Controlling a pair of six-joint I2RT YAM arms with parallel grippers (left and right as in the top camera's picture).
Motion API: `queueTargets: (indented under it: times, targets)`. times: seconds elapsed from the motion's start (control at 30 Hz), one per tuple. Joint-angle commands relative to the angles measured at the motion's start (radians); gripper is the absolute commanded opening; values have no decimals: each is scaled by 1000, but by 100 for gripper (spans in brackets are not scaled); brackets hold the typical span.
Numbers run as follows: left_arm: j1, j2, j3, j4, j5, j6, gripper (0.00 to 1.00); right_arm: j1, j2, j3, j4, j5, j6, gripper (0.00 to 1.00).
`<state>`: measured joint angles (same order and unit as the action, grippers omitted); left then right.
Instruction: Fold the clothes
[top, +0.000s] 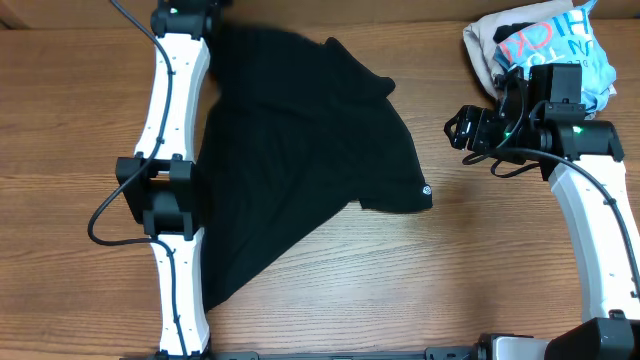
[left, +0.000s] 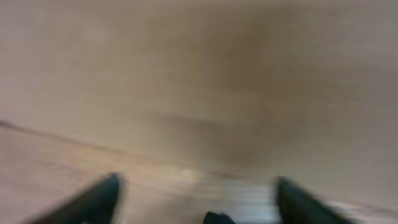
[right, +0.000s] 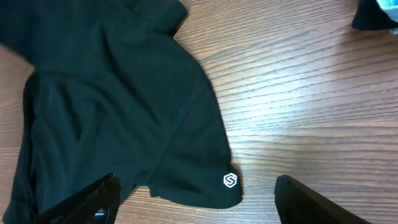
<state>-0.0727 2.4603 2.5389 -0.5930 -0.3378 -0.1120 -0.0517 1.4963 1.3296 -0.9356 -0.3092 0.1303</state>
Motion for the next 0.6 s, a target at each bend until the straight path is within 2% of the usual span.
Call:
queueTargets:
  times: [0.0, 0.1, 0.2, 0.27, 0.33, 0.5, 0.57]
  targets:
    - [13, -24, 61, -92, -52, 7, 100, 2, 0, 18, 3, 5, -3, 83]
    - [13, -63, 104, -301, -17, -5, 100, 2, 0, 18, 2, 5, -3, 83]
    - [13, -119, 141, -579, 113, -35, 100, 2, 0, 18, -5, 4, -3, 83]
    - [13, -173, 150, -748, 242, -80, 95, 2, 0, 18, -13, 4, -4, 83]
    - [10, -219, 150, -855, 313, -94, 89, 2, 0, 18, -21, 4, -4, 83]
    - [-8, -333, 150, -1072, 260, -122, 85, 2, 0, 18, -49, 4, -4, 83]
    - [-19, -374, 134, -1097, 242, -124, 82, 2, 0, 18, -63, 4, -4, 83]
